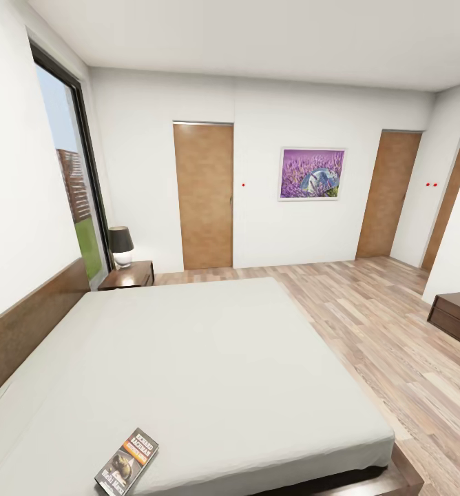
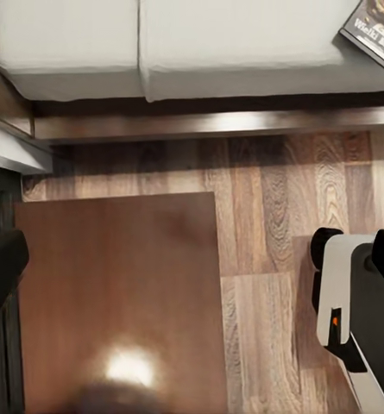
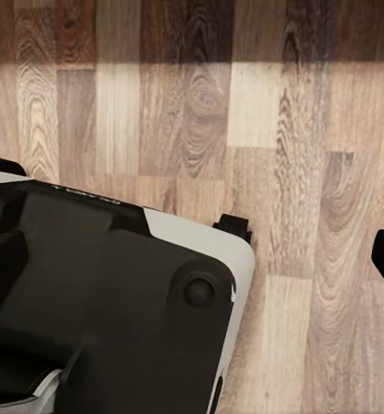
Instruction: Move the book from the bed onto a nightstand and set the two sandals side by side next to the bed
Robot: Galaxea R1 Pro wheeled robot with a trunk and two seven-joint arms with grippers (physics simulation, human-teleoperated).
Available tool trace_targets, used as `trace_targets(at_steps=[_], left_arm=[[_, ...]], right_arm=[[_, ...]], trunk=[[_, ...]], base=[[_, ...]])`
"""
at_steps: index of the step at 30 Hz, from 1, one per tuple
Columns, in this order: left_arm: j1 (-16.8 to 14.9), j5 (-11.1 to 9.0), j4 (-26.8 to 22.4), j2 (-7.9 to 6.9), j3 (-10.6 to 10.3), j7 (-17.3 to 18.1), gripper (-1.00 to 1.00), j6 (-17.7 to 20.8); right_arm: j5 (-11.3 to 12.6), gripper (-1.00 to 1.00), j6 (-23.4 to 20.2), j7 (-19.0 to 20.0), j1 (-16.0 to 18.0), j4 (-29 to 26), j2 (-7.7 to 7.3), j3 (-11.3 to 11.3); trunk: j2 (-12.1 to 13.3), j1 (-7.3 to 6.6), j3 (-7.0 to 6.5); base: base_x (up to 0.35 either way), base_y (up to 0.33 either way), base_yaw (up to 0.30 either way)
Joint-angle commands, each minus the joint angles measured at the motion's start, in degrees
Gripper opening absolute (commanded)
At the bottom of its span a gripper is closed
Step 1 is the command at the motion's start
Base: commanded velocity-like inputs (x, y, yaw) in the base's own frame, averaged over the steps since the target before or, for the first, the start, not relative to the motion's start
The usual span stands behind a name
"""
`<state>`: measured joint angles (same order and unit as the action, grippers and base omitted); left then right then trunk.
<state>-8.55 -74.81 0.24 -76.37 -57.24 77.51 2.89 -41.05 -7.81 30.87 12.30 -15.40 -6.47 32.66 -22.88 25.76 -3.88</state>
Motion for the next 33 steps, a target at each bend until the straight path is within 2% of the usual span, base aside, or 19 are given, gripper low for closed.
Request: trace_targets(at_steps=[1,9,13,18,26,27,28,30,31,33], left_arm=[[-0.1,-0.4,0.0,-0.13,-0.5,-0.3,1.0,0.3],[-0.2,-1.4,0.0,-1.42,-0.5,-5.9,1.0,0.3],[-0.2,-2.5,-0.1,-1.76,-0.5,-10.0,1.0,0.3],[-0.2,-3.0,-0.4,-1.59,-0.5,-13.9,1.0,0.1],[-0.2,-3.2,-2.3,-1.21,-0.5,-18.1,1.0,-0.1],[-0.2,-3.2,-3.8,-0.72,-0.5,-20.5,1.0,-0.2],[-0.2,-3.2,-3.8,-0.72,-0.5,-20.5,1.0,-0.2],[-0.2,-3.2,-5.9,-0.01,-0.6,-23.9,1.0,-0.3],[-0.2,-3.1,-8.2,0.93,-0.6,-28.2,1.0,-0.3],[-0.2,-2.9,-11.0,1.83,-0.6,-33.1,1.0,-0.2]], right_arm=[[-0.3,1.0,-0.3,0.4,0.0,-0.1,0.17,0.5],[-0.3,1.0,-0.3,0.3,0.0,-0.1,0.49,0.5],[-0.3,1.0,0.3,0.4,0.0,-0.1,0.61,0.5],[-0.3,1.0,2.1,0.4,0.0,0.0,0.71,0.5],[-0.3,1.0,2.8,0.4,0.0,0.1,0.73,0.5],[-0.3,1.0,2.9,0.4,0.0,0.1,0.71,0.5],[-0.3,1.0,2.9,0.4,0.0,0.1,0.71,0.5],[-0.3,1.0,3.0,0.4,0.0,0.1,0.69,0.5],[-0.3,1.0,3.0,0.4,0.0,0.1,0.7,0.5],[-0.3,1.0,3.0,0.4,0.0,0.1,0.69,0.5]], trunk=[[0.0,0.02,0.02],[0.0,0.02,0.02],[0.0,0.02,0.02],[0.0,0.02,0.02],[0.0,0.02,0.02],[0.0,0.02,0.02],[0.0,0.02,0.02],[0.0,0.02,0.02],[0.0,0.02,0.02],[0.0,0.02,0.02]], base=[[0.0,0.0,0.0],[0.0,0.0,0.0],[0.0,0.0,0.0],[0.0,0.0,0.0],[0.0,0.0,0.0],[0.0,0.0,0.0],[0.0,0.0,0.0],[0.0,0.0,0.0],[0.0,0.0,0.0],[0.0,0.0,0.0]])
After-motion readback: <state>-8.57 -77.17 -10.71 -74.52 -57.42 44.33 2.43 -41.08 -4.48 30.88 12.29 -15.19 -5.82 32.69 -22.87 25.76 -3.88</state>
